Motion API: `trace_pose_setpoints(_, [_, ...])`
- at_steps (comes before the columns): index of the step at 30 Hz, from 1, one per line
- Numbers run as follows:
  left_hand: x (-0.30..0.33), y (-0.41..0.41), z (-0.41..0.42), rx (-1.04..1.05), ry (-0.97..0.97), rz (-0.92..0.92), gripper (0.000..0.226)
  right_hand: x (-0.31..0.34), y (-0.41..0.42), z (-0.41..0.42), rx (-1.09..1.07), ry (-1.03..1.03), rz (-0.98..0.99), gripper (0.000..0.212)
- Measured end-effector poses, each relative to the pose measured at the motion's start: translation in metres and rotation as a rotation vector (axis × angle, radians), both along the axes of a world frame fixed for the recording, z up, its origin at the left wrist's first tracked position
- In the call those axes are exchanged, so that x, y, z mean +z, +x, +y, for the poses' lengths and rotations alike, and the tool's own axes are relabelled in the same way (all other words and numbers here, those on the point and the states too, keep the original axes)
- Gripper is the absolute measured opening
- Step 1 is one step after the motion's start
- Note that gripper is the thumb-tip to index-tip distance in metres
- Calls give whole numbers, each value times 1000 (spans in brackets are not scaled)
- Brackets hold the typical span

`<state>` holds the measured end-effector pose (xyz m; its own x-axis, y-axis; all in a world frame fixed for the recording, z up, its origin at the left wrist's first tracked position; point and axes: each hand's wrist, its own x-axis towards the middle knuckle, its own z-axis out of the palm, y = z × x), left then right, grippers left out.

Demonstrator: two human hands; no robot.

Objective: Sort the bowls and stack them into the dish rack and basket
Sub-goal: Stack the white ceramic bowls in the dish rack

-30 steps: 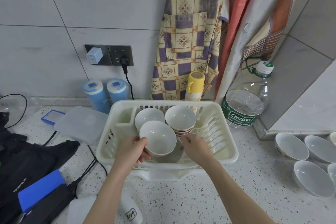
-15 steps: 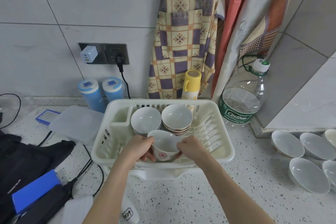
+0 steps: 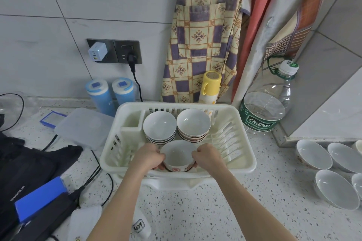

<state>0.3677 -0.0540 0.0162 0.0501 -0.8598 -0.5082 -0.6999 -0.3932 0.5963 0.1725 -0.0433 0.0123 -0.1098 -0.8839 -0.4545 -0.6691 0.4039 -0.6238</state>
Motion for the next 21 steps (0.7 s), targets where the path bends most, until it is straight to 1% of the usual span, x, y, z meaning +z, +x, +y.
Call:
trace_pose_setpoints(1, [-1, 0, 0, -9, -8, -28, 14, 1, 0, 0, 9, -6, 17, 16])
trace_pose_setpoints(5, [-3, -1, 0, -36, -49, -119, 14, 3, 2, 1, 41, 7, 75, 21])
trace_pose_setpoints(12, [-7, -4, -1, -134, -99, -259, 17, 4, 4, 5, 83, -33, 192, 38])
trace_pose_setpoints(15, [-9, -5, 0, -166, -121, -315, 15, 4, 7, 8, 135, -80, 280, 35])
trace_pose_setpoints(17, [-11, -7, 1, -191, -136, -367, 21, 2, 9, 10, 187, -120, 378, 32])
trace_pose_setpoints(19, [-13, -8, 3, -207, -164, -409, 16, -1, 10, 11, 221, -152, 453, 33])
trace_pose_setpoints(21, [-15, -10, 3, -207, -193, -437, 16, -3, 10, 11, 239, -159, 479, 35])
